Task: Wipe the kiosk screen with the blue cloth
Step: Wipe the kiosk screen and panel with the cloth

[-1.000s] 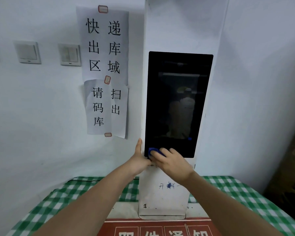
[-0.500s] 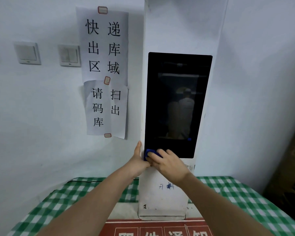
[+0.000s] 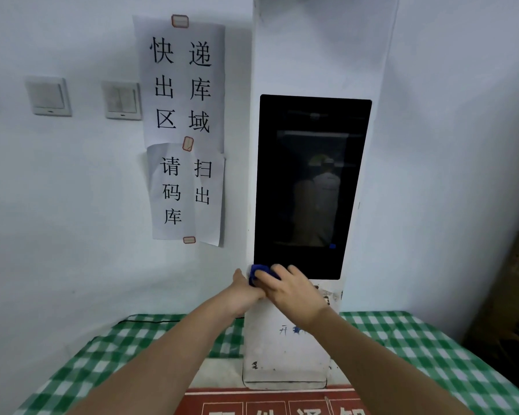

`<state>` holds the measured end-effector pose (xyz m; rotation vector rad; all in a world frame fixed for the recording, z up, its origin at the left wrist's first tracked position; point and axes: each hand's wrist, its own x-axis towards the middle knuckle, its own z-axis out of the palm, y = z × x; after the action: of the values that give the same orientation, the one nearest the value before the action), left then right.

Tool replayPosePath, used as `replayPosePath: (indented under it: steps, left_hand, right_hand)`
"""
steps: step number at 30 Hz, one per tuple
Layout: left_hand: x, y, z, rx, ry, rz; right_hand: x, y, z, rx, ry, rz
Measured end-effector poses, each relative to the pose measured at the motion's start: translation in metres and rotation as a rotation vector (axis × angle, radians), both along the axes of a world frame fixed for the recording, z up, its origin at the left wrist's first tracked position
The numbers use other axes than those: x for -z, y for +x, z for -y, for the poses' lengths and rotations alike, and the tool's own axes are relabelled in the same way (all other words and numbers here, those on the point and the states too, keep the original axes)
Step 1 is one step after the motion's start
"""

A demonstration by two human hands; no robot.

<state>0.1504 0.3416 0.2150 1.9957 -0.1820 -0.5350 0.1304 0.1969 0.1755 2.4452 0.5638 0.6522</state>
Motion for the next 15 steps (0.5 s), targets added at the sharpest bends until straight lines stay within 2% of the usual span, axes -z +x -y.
replayPosePath:
  steps: [3, 8, 15]
  left_hand:
    - [-0.006, -0.003, 0.001, -0.012, -0.018, 0.005]
    - [-0.012, 0.001, 0.003, -0.05, -0.042, 0.027]
    - [-0.005, -0.001, -0.001, -0.042, -0.012, 0.039]
  right_hand:
    - [-0.023, 0.003, 0.0, -0.003, -0.064, 0.056]
    - [-0.039, 0.004, 0.001, 0.06, 0.103, 0.19]
    - [-0.002, 0.0, 0.01, -0.026, -0.066, -0.011]
